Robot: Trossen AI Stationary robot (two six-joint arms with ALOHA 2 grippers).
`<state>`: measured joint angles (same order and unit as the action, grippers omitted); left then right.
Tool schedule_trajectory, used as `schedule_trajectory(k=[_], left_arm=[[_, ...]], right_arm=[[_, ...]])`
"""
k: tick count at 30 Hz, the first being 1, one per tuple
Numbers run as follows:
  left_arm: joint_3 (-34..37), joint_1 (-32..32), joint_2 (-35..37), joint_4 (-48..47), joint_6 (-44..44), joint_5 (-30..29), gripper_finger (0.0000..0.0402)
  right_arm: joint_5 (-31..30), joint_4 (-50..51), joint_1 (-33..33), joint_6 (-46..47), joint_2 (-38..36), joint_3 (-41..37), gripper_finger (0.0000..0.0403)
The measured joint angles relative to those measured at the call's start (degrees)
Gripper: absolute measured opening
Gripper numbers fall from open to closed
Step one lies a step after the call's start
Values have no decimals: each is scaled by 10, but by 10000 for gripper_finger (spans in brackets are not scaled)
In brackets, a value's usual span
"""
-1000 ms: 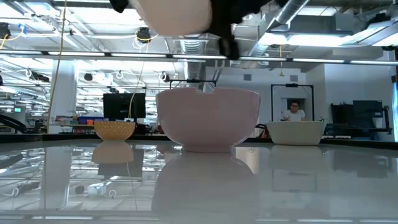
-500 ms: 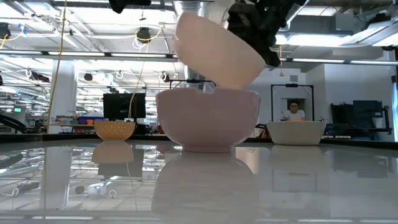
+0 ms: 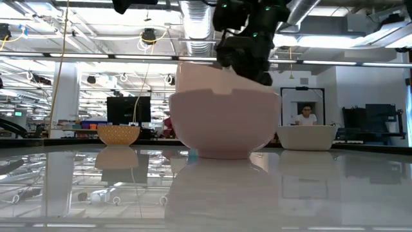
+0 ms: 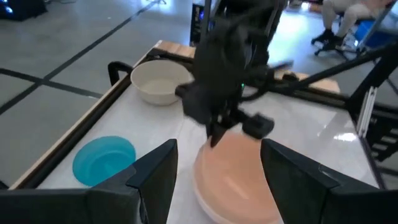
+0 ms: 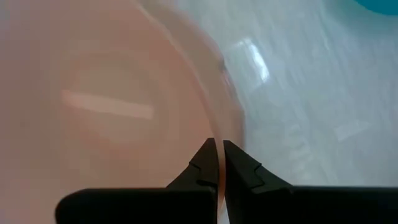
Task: Nest bowls inside each other
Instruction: Stack the orange transparent bowl on top of the white bowl, then stack the gray bowl on top of the orange transparent bowl
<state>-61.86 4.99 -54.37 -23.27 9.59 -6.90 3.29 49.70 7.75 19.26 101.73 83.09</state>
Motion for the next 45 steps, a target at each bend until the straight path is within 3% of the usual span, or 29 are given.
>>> schedule_trajectory(k=[3, 9, 13, 17, 25, 28, 32, 39, 45], left_arm=[[0, 0, 0, 8, 7, 0, 219], [0, 0, 0, 9, 20, 0, 219], [0, 0, 0, 9, 24, 0, 219], [0, 0, 0, 9, 25, 0, 219], [0, 0, 0, 9, 22, -6, 219], [0, 0, 0, 9, 15, -13, 219], [0, 0, 0, 9, 12, -13, 219], [0, 0, 0, 9, 12, -13, 219], [0, 0, 0, 7, 12, -13, 219]], right_arm=[[1, 19, 0, -10, 24, 26, 42], [12, 27, -2, -15, 38, 40, 143], [27, 26, -3, -13, 19, 40, 206], [30, 26, -3, 7, -25, 40, 237], [-24, 10, 2, 32, -115, 40, 231], [-62, 14, 8, 33, -129, 36, 223], [-66, 19, 15, 37, -123, 27, 203], [-203, 90, 57, 99, -119, -39, 144], [-170, 61, 96, 64, -125, -118, 131]])
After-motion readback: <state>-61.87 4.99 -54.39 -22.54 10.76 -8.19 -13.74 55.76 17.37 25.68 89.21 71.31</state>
